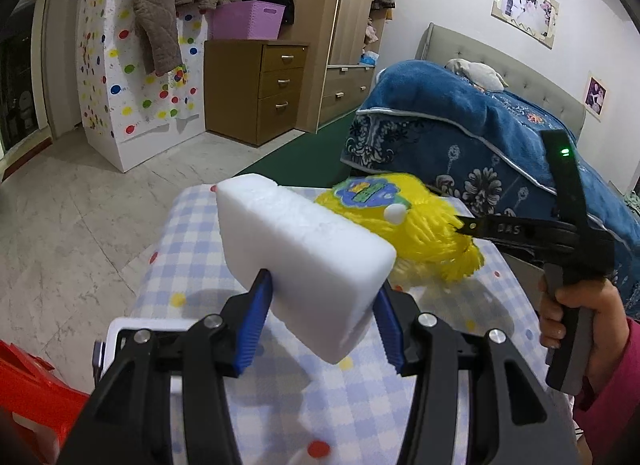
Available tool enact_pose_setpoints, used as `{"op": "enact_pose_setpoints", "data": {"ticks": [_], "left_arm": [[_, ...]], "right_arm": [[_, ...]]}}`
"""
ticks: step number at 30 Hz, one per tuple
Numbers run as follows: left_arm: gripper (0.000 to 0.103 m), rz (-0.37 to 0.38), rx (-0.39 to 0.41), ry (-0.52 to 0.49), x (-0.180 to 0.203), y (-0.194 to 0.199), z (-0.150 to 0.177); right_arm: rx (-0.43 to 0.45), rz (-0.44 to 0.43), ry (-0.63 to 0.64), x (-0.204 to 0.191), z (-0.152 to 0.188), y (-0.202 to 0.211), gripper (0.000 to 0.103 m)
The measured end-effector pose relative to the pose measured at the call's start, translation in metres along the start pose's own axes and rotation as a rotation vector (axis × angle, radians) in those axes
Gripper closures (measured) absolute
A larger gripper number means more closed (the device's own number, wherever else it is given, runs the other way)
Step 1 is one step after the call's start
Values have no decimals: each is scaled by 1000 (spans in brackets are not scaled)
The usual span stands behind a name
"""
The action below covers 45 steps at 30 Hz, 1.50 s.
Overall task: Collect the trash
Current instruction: 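Carry foam block and mesh net over the pink bin and open both grippers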
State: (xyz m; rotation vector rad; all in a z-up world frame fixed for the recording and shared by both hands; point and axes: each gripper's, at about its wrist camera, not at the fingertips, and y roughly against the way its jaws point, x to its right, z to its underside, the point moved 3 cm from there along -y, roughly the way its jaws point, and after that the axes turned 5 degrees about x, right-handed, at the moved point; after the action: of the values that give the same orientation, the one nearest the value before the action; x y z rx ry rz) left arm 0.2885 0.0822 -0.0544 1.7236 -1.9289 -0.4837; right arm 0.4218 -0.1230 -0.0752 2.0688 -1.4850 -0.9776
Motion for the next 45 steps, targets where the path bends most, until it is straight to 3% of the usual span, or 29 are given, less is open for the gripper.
{"op": "enact_pose_setpoints", "data": {"ticks": [4, 9, 15, 23, 37, 45], "left_arm": [[55, 8, 0, -7, 11, 24, 10], [55, 59, -6, -43, 38, 59, 32], [55, 169, -32, -85, 79, 95, 66], [55, 290, -42, -186, 145, 127, 96], [54, 513, -107, -367, 284, 114, 132], [53, 601, -168, -452, 351, 84, 149]], "right_arm": [[62, 25, 50, -12, 14, 55, 91], [102, 102, 73, -11, 59, 126, 90], [113, 212, 55, 13, 130, 186, 90], [155, 327, -4, 55, 179, 249, 90], [159, 592, -163, 162, 254, 323, 89], [81, 710, -217, 209, 283, 325, 88]]}}
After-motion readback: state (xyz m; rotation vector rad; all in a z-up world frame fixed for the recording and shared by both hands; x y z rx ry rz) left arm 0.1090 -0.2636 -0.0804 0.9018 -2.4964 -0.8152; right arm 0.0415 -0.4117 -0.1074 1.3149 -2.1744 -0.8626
